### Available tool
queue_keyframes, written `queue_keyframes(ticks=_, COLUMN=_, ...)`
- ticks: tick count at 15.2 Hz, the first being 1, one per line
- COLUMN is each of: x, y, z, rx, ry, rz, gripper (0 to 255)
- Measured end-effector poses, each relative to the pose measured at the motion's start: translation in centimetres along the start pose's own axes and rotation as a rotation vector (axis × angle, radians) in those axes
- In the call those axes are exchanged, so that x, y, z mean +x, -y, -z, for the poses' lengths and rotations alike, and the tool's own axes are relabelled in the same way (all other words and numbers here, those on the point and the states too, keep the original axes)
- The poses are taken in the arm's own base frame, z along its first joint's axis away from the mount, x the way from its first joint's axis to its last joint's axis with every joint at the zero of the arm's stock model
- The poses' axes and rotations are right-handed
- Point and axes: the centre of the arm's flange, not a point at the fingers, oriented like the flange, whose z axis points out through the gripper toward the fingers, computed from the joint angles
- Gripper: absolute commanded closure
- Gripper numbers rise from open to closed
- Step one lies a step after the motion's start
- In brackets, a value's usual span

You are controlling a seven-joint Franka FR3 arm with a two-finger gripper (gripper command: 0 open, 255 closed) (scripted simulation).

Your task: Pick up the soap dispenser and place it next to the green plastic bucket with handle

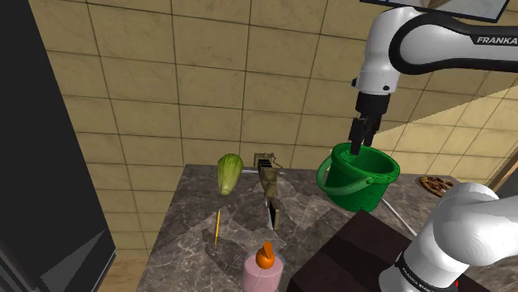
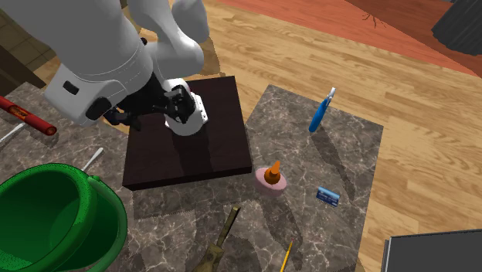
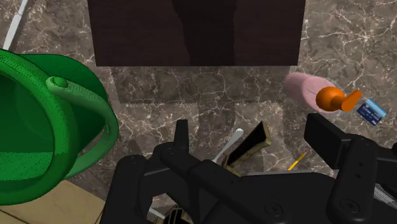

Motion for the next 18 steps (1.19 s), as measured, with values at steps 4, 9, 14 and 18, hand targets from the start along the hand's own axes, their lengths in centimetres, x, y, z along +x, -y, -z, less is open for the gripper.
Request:
queue_keyframes(ticks=4, x=0.8, y=1.8, z=-2.0, rx=-0.005, ry=-0.008, rz=0.039, gripper=0)
queue_keyframes(ticks=9, x=2.0, y=5.5, z=-7.2, rx=-0.018, ry=-0.029, rz=0.131, gripper=0)
queue_keyframes(ticks=14, x=3.2, y=9.4, z=-12.2, rx=-0.03, ry=-0.051, rz=0.225, gripper=0)
queue_keyframes(ticks=18, x=3.5, y=12.9, z=-16.4, rx=-0.041, ry=-0.07, rz=0.299, gripper=0)
